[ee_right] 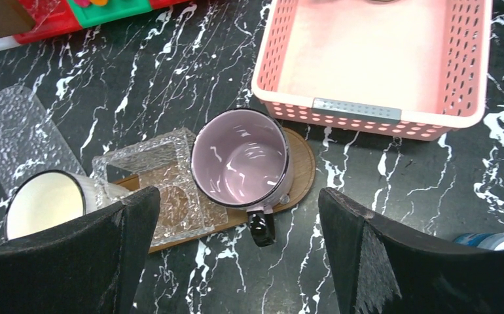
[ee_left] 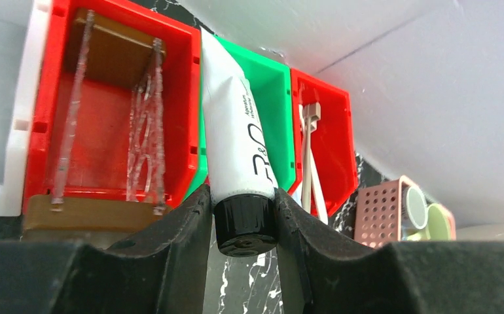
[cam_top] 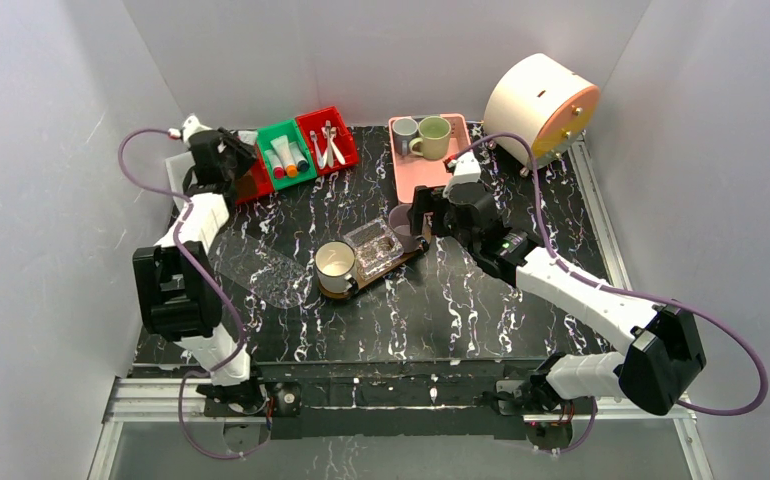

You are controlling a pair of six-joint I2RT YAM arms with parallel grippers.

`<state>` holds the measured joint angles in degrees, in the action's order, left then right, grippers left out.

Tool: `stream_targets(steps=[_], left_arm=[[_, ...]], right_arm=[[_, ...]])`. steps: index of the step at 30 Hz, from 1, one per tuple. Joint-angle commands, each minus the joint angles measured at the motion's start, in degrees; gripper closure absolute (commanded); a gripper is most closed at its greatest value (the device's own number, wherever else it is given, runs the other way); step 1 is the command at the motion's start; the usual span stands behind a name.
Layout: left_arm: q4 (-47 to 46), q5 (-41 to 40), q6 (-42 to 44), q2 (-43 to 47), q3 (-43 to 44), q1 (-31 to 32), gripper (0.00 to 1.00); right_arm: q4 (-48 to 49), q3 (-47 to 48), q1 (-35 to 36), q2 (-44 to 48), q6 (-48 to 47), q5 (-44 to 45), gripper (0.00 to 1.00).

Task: Prepare toiletry sets of a toothbrush and toothpaste on the tray
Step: Pick up the toothbrush from the storage box.

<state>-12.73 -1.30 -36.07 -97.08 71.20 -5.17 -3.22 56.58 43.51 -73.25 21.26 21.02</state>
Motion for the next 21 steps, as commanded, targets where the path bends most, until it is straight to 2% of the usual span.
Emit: stream_targets(steps=[1, 6, 12, 21], left_arm=[[-15.0, 8.7, -9.5, 4.0, -6.0, -3.6, 1.0], [-24.0, 14.4, -14.1, 6.2, -11.0, -5.8, 1.0], [-30.8, 22.0, -15.2, 11.0, -15.2, -6.0, 1.0], [-39.4, 32.5, -22.2, 18.6, -23.4, -5.9, 1.0]], right_arm=[[0.8, 2.4, -0.2, 0.6, 1.6, -3.4, 0.01], [1.5, 3.0, -0.1, 0.1, 2.5, -5.7, 0.01], [1.7, 5.3, -0.7, -1.0, 4.4, -9.8, 0.01], [2.7, 9.7, -1.5, -1.8, 8.9, -17.6, 0.01]])
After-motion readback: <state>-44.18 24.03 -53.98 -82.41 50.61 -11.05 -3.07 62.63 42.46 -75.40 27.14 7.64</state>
